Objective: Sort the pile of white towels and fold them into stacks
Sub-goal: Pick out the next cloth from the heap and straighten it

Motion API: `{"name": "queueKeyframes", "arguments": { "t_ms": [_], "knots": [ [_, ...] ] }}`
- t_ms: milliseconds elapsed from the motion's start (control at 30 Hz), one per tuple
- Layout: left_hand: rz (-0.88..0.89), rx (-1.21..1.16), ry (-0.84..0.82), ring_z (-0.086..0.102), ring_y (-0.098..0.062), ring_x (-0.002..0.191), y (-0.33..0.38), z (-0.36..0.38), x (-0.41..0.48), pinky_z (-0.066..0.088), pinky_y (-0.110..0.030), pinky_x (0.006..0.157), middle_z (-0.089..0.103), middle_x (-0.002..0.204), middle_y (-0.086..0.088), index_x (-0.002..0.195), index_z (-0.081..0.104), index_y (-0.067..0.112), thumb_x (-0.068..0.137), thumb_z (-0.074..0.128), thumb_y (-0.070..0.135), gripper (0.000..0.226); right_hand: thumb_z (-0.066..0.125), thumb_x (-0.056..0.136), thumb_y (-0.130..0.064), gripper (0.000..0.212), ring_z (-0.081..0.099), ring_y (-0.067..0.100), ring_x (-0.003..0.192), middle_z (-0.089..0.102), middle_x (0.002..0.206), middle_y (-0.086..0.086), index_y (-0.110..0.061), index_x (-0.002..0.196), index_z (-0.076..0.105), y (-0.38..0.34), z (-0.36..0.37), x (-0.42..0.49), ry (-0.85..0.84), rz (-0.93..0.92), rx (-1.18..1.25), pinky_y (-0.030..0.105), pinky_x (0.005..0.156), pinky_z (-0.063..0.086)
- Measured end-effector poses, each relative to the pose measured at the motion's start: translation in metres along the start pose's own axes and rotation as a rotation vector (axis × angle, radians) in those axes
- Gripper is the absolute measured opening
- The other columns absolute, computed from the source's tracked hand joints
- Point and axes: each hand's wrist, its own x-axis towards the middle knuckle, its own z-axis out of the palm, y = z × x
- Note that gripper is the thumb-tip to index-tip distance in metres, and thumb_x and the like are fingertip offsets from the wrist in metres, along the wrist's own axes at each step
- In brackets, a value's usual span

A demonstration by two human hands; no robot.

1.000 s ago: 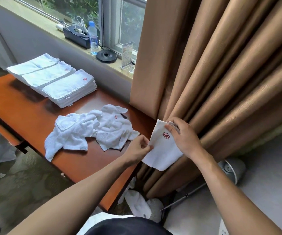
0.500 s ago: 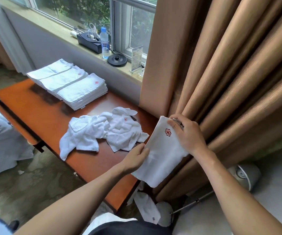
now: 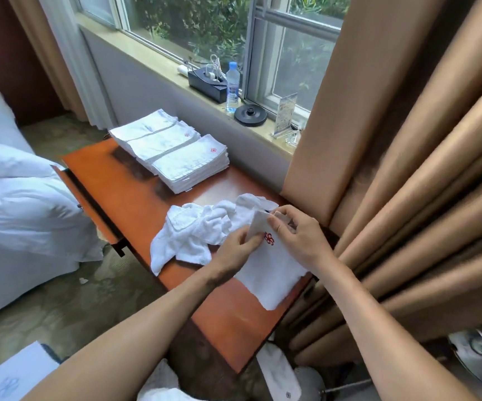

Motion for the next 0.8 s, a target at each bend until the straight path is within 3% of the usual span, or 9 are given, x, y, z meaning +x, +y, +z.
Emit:
{"name": "queueKeyframes", "arguments": {
  "t_ms": [100, 167, 267, 333, 400, 467, 567, 667, 800],
  "knots": [
    [0.038, 0.022, 0.057, 0.068, -0.016, 0.102, -0.004, -0.026, 0.003, 0.053, -0.043, 0.096, 0.074, 0.112, -0.010, 0.116, 0.068, 0.012, 0.101, 0.057, 0.038, 0.032, 0.070, 0.097, -0.037, 0.008, 0.067, 0.001, 0.098, 0.074, 0.099, -0.016, -0.030, 0.102, 0.070, -0.009, 0.028, 0.014, -0.037, 0.038, -0.058, 0.026, 0.086, 0.050],
    [0.054, 0.031, 0.104, 0.065, -0.009, 0.093, -0.010, -0.051, 0.004, 0.052, -0.039, 0.091, 0.075, 0.103, -0.005, 0.112, 0.069, 0.013, 0.107, 0.054, 0.025, 0.020, 0.072, 0.095, -0.037, 0.011, 0.066, 0.001, 0.100, 0.073, 0.103, -0.018, -0.031, 0.104, 0.069, -0.016, 0.051, 0.024, -0.062, 0.058, -0.077, 0.024, 0.089, 0.048],
    [0.063, 0.020, 0.189, 0.064, -0.008, 0.097, -0.014, -0.104, 0.007, 0.051, -0.029, 0.092, 0.074, 0.100, 0.006, 0.108, 0.070, 0.022, 0.108, 0.049, 0.016, 0.021, 0.076, 0.091, -0.035, 0.013, 0.062, -0.010, 0.096, 0.071, 0.098, -0.021, -0.030, 0.099, 0.067, -0.033, 0.095, 0.048, -0.126, 0.050, -0.086, 0.011, 0.084, 0.043],
    [0.036, -0.005, 0.240, 0.067, -0.008, 0.098, -0.015, -0.145, 0.008, 0.052, -0.026, 0.090, 0.075, 0.099, 0.010, 0.107, 0.071, 0.025, 0.108, 0.049, 0.015, 0.024, 0.078, 0.090, -0.033, 0.012, 0.064, -0.001, 0.087, 0.072, 0.088, -0.013, -0.024, 0.092, 0.070, -0.046, 0.133, 0.064, -0.133, 0.071, -0.079, 0.018, 0.078, 0.047],
    [0.019, -0.020, 0.262, 0.068, -0.009, 0.095, -0.019, -0.193, 0.007, 0.054, -0.032, 0.088, 0.076, 0.099, 0.008, 0.109, 0.071, 0.024, 0.109, 0.049, 0.017, 0.024, 0.079, 0.089, -0.029, 0.017, 0.062, 0.010, 0.077, 0.069, 0.077, -0.003, -0.016, 0.084, 0.070, -0.061, 0.177, 0.079, -0.100, 0.099, -0.047, 0.024, 0.070, 0.046],
    [0.013, -0.024, 0.298, 0.068, -0.011, 0.094, -0.025, -0.243, 0.007, 0.054, -0.036, 0.088, 0.076, 0.099, 0.006, 0.108, 0.072, 0.025, 0.109, 0.048, 0.021, 0.024, 0.081, 0.088, -0.025, 0.016, 0.058, 0.002, 0.072, 0.068, 0.075, -0.007, -0.015, 0.083, 0.070, -0.075, 0.220, 0.095, -0.079, 0.135, 0.045, 0.016, 0.065, 0.041],
    [0.023, 0.024, 0.342, 0.068, -0.009, 0.091, -0.025, -0.310, 0.012, 0.055, -0.033, 0.085, 0.074, 0.096, 0.007, 0.105, 0.072, 0.026, 0.109, 0.049, 0.026, 0.023, 0.082, 0.088, -0.026, 0.015, 0.060, 0.003, 0.075, 0.071, 0.081, -0.004, -0.017, 0.084, 0.072, -0.094, 0.274, 0.120, -0.014, 0.213, 0.200, 0.016, 0.067, 0.045],
    [0.016, 0.026, 0.356, 0.066, -0.007, 0.084, -0.023, -0.368, 0.008, 0.054, -0.026, 0.076, 0.073, 0.090, 0.006, 0.101, 0.072, 0.022, 0.108, 0.052, 0.030, 0.022, 0.082, 0.089, -0.031, 0.019, 0.066, 0.016, 0.081, 0.072, 0.085, 0.005, -0.016, 0.084, 0.071, -0.115, 0.324, 0.132, -0.026, 0.264, 0.274, 0.031, 0.071, 0.051],
    [0.040, -0.040, 0.381, 0.069, -0.014, 0.085, -0.004, -0.427, 0.016, 0.057, -0.034, 0.077, 0.075, 0.093, -0.003, 0.103, 0.071, 0.018, 0.107, 0.054, 0.029, 0.021, 0.083, 0.088, -0.033, 0.017, 0.068, 0.012, 0.084, 0.072, 0.093, 0.005, -0.020, 0.092, 0.073, -0.146, 0.366, 0.154, -0.011, 0.303, 0.421, 0.025, 0.068, 0.053]
  ]
}}
